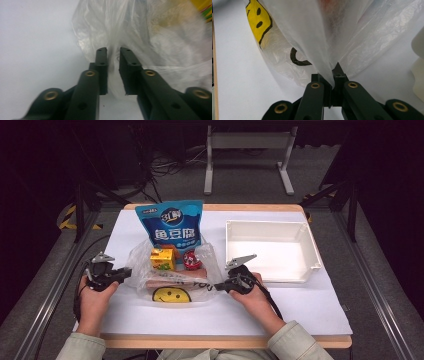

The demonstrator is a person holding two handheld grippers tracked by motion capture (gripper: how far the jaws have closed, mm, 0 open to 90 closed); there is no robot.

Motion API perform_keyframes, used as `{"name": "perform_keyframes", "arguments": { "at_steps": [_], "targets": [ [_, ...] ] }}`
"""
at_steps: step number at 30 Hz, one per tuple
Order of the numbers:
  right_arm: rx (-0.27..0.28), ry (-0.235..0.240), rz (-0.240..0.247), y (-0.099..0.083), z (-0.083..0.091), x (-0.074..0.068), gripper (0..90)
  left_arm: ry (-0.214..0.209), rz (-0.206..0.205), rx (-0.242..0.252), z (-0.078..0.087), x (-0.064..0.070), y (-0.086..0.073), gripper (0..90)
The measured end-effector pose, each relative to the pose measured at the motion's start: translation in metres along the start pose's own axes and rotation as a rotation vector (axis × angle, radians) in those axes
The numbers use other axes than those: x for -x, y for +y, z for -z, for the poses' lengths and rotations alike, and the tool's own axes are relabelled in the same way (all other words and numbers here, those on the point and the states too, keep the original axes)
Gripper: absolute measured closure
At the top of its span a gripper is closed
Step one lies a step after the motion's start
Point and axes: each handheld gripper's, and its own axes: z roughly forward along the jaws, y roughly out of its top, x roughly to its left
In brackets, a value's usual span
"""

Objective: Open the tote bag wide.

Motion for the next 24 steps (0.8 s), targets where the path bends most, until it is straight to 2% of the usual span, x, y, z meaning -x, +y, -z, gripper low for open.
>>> {"name": "perform_keyframes", "arguments": {
  "at_steps": [3,5,7,9,11,13,14,15,16,18,20,24],
  "targets": [
    [-0.002,0.002,0.000,0.000,-0.001,0.000,89.6,0.011,-0.010,0.057,0.016,0.004,0.004,65.5],
    [-0.003,0.003,0.002,0.000,-0.001,0.000,89.6,0.000,-0.019,0.106,0.028,0.009,0.007,62.2],
    [-0.002,0.004,0.002,0.000,-0.001,0.000,89.6,-0.018,-0.045,0.144,0.039,0.015,0.010,62.4],
    [-0.001,0.004,0.001,0.000,-0.001,0.000,89.5,-0.029,-0.055,0.161,0.043,0.020,0.012,63.1],
    [0.000,0.004,-0.001,0.000,0.000,0.000,89.5,-0.045,-0.089,0.171,0.047,0.027,0.015,63.7],
    [0.000,0.004,-0.001,0.000,0.000,0.000,89.4,-0.081,-0.119,0.165,0.047,0.036,0.017,64.0],
    [0.001,0.005,0.000,0.000,0.000,0.000,89.4,-0.106,-0.142,0.147,0.044,0.042,0.018,62.8],
    [0.001,0.005,0.000,0.000,0.000,0.000,89.4,-0.113,-0.154,0.138,0.041,0.046,0.019,61.3],
    [0.001,0.005,0.000,0.000,0.000,0.000,89.4,-0.113,-0.154,0.138,0.041,0.046,0.019,58.7],
    [0.002,0.006,0.001,0.000,0.001,0.000,89.4,-0.125,-0.167,0.119,0.032,0.049,0.020,55.3],
    [0.002,0.007,0.001,0.000,0.001,0.000,89.4,-0.131,-0.161,0.090,0.021,0.052,0.020,49.7],
    [0.002,0.006,0.002,0.000,0.000,0.000,89.4,-0.131,-0.156,0.038,0.001,0.051,0.022,47.0]
  ]
}}
